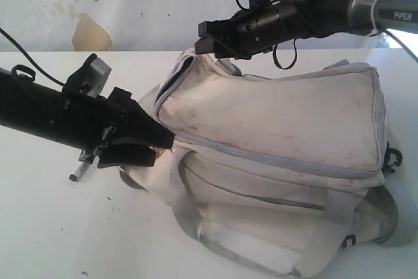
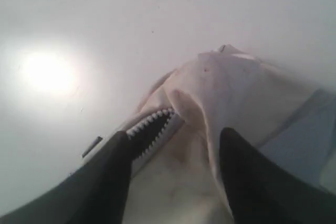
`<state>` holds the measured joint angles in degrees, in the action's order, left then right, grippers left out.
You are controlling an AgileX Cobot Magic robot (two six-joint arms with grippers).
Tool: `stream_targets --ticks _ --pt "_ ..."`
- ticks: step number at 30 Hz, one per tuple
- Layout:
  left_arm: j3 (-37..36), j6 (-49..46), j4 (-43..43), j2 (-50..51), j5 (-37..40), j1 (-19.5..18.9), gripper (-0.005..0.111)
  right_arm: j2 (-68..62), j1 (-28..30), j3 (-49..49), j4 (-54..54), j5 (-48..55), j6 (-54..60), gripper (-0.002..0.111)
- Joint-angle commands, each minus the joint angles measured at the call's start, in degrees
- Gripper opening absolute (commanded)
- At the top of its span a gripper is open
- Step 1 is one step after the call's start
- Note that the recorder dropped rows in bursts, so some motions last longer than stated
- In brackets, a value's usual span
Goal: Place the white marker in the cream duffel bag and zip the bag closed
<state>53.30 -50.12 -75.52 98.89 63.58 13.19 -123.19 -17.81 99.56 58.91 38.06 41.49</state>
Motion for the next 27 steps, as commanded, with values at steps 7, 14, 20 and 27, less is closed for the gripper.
stream_targets --ticks 7,14,20,27 --pt "8.57 10.41 6.38 -0.88 -4.01 -5.07 0.066 7.93 0.30 0.40 -18.38 12.35 -10.32 0.005" --pt "11.80 14.70 6.49 1.91 -7.64 -5.20 0.066 13.54 0.20 -0.38 -27.07 16.83 -22.62 0.000" --pt "16.42 18.05 6.67 7.30 -5.82 -5.20 0.066 19.31 -0.91 -6.96 -29.00 18.47 -23.94 0.000" --pt "20.15 20.91 6.20 12.51 -1.81 -5.09 0.066 24.87 -5.27 -13.37 -29.16 16.41 -23.94 0.000"
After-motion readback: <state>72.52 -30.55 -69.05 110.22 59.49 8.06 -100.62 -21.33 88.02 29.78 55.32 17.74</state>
